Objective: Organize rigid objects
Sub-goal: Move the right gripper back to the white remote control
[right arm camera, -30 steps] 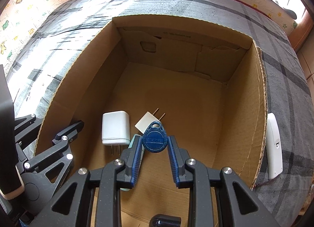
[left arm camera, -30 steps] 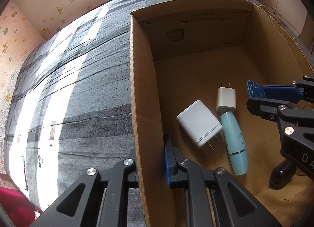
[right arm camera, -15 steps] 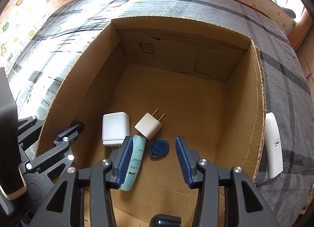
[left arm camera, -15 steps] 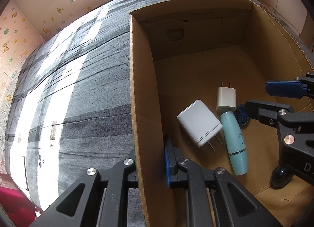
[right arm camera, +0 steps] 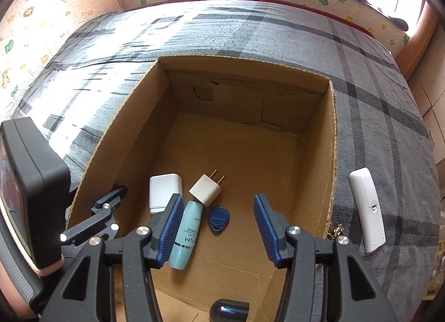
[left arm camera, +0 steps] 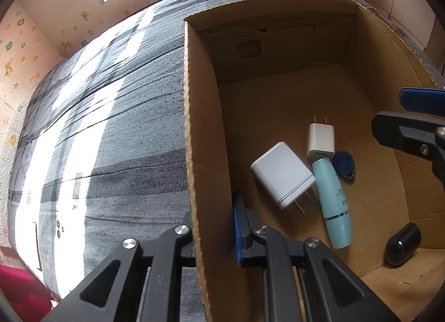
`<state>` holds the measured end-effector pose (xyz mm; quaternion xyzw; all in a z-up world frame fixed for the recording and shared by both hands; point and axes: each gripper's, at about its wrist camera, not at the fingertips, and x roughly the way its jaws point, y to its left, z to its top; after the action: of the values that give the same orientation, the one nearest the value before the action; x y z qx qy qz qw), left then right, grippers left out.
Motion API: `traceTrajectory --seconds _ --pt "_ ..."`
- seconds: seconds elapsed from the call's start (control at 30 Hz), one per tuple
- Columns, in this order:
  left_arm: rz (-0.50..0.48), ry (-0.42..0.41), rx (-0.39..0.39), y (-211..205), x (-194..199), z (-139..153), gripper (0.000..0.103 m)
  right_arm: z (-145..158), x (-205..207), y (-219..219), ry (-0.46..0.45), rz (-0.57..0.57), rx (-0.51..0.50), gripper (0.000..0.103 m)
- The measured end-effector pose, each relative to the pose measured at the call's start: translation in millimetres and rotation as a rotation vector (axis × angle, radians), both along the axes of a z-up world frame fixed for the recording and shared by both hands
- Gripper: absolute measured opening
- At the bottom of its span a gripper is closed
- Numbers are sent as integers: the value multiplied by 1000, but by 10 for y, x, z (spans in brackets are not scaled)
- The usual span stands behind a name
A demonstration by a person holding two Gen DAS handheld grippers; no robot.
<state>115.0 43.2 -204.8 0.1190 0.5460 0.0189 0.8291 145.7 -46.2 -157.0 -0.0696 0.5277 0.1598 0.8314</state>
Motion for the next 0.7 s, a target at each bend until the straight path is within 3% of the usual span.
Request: traceTrajectory --seconds 0.13,0.2,0.37,0.7 --pt "0 0 3 -1 -1 -4 15 150 -35 -63 -27 -16 2 61" --pt "-1 -1 8 -6 0 -7 15 220 -52 -105 -42 -27 11 76" --pt "-3 1 13 -23 4 -8 15 381 -60 -231 -62 -43 24 78" --pt "-4 1 13 -14 -2 -8 15 615 -127 -505 -98 -75 43 99"
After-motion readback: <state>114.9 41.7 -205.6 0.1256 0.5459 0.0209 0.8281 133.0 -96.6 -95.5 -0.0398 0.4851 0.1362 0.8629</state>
